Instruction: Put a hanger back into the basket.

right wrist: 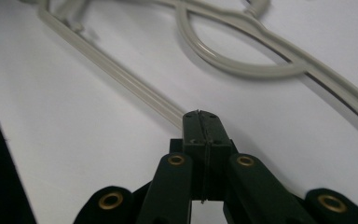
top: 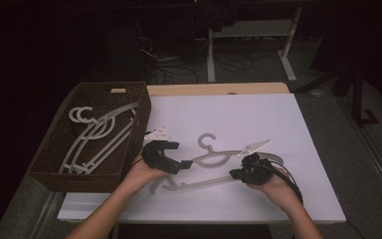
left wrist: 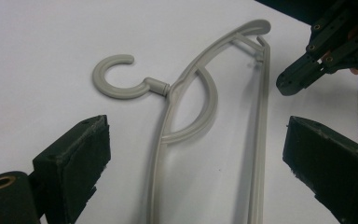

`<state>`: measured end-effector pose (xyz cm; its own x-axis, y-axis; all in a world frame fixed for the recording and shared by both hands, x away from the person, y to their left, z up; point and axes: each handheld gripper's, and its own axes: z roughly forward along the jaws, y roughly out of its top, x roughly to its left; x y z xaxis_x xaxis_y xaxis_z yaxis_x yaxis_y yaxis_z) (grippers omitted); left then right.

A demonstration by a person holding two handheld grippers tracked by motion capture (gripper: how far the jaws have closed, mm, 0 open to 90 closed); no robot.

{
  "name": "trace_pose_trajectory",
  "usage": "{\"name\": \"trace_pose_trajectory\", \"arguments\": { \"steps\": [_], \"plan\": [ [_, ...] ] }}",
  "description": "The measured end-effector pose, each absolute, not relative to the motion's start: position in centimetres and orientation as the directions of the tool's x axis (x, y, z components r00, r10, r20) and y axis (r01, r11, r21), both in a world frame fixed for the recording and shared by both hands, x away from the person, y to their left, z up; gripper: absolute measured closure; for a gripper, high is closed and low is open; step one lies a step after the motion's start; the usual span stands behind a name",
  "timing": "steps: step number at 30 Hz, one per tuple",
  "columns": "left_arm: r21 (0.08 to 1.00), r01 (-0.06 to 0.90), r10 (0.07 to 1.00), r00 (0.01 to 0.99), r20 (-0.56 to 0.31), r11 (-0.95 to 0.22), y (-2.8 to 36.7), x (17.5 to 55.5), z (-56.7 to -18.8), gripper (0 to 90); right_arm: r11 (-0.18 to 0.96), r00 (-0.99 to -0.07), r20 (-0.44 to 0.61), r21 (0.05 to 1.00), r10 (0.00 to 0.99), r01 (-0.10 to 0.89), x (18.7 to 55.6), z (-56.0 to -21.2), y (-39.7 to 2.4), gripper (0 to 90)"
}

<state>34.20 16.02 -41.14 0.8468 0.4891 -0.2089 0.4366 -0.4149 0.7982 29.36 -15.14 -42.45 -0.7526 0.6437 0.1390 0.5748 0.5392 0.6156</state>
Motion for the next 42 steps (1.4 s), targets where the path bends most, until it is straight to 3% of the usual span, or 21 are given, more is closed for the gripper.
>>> {"name": "trace_pose_trajectory", "arguments": {
  "steps": [15,27,39,42],
  "plan": [
    [0.76,0.446,0.488,0.851,-0.196,-0.472,14.9,35.5,-43.1,8.4,0.549,-0.716,0.126,0.555,0.686,0.624,30.3,-44.2,-15.8,88.9],
    [0.674,0.44,0.469,0.87,-0.154,-0.594,13.6,37.1,-45.4,18.7,0.546,-0.707,0.132,0.542,0.695,0.638,30.5,-44.7,-15.8,88.9],
    [0.67,0.432,0.452,0.878,-0.158,-0.603,13.4,37.1,-45.6,24.4,0.542,-0.701,0.138,0.536,0.7,0.647,30.7,-44.7,-15.8,89.0],
    [0.669,0.427,0.43,0.886,-0.175,-0.609,13.3,37.1,-45.5,31.9,0.544,-0.699,0.135,0.533,0.702,0.648,30.7,-44.7,-15.8,89.0]
  ]
}}
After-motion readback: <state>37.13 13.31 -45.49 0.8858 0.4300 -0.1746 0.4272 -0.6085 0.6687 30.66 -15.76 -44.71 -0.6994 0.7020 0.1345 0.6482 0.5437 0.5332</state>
